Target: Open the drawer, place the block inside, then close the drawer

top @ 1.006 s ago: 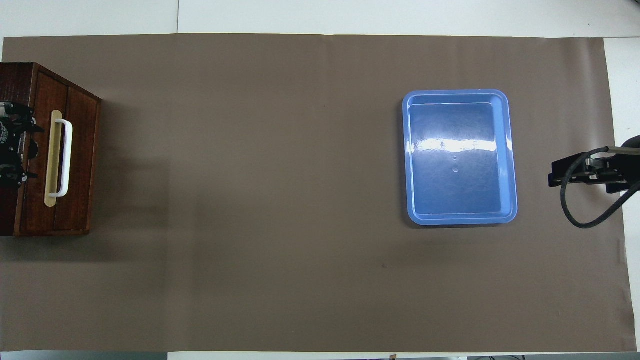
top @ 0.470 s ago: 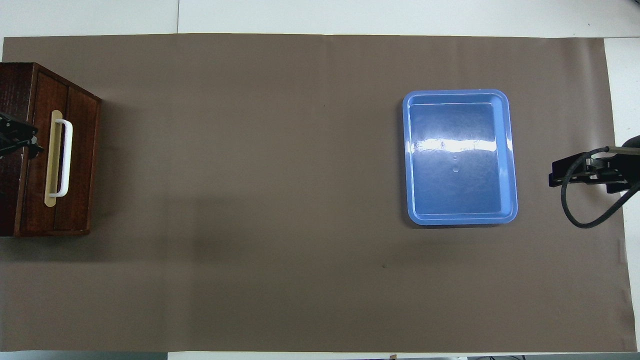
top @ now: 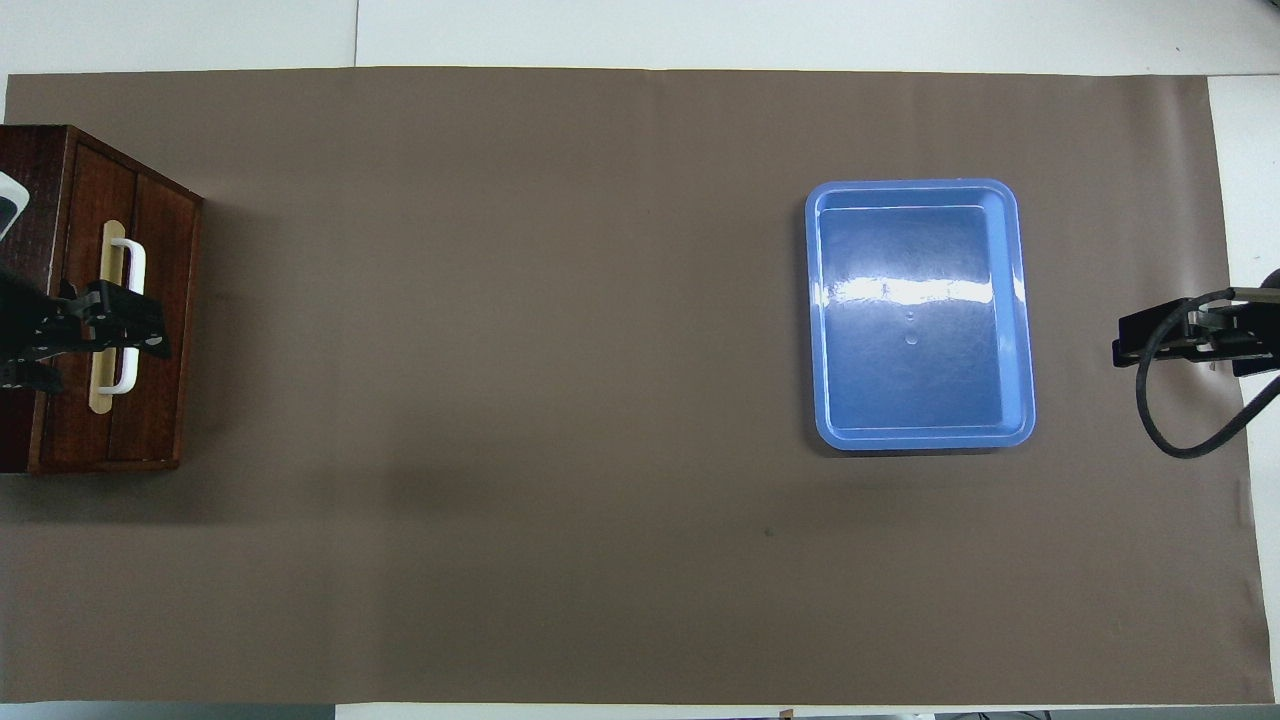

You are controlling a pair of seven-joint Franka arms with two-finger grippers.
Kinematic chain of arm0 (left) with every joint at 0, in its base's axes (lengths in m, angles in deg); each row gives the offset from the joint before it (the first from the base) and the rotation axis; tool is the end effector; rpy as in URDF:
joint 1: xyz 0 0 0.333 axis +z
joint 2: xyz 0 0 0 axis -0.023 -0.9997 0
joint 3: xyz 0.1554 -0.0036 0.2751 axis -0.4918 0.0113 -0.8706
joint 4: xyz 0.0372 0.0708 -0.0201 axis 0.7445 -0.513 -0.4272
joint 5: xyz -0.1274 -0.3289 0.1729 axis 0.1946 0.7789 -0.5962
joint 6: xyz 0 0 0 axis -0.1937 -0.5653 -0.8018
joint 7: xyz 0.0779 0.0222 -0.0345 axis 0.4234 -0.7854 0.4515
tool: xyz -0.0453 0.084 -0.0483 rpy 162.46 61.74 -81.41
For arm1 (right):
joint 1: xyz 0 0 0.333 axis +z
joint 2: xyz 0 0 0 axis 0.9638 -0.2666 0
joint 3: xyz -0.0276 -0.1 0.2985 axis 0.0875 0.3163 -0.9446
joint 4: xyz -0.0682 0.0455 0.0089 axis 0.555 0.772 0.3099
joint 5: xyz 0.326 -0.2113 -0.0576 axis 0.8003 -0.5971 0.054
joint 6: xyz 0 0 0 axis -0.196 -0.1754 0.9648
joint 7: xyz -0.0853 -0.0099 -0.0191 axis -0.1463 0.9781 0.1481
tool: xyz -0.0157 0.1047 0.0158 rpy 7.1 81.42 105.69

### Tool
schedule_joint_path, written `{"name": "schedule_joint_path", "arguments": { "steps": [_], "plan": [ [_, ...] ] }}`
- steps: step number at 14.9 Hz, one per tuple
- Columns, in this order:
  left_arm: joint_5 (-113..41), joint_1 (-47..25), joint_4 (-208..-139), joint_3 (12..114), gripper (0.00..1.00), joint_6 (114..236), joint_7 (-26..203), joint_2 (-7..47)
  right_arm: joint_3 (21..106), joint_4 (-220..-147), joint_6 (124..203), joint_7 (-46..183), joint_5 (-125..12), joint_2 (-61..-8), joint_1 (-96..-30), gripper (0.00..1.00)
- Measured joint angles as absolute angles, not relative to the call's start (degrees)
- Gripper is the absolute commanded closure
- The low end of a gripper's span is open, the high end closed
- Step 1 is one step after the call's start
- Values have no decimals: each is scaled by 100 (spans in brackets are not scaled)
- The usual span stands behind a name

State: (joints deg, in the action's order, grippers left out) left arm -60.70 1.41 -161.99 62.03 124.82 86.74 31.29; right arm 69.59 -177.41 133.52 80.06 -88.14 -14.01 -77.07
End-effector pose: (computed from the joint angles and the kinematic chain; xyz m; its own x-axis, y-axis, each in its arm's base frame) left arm 0.5349 -0.0159 0.5767 0.9691 0.2066 -0.1348 0.2042 -0.9784 -0.0322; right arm 0.5193 -0.0142 0.6102 0.9927 -0.0911 -0.0791 -0.0890 -0.9956 0.0296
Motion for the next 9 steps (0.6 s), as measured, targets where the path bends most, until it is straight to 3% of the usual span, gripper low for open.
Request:
{"name": "schedule_joint_path", "arguments": {
  "steps": [9],
  "plan": [
    [-6061, -53, -15699, 5926, 0, 11917, 7494, 2984, 6953, -17696, 13178, 7445, -8833, -1451, -7702, 0]
  ]
}}
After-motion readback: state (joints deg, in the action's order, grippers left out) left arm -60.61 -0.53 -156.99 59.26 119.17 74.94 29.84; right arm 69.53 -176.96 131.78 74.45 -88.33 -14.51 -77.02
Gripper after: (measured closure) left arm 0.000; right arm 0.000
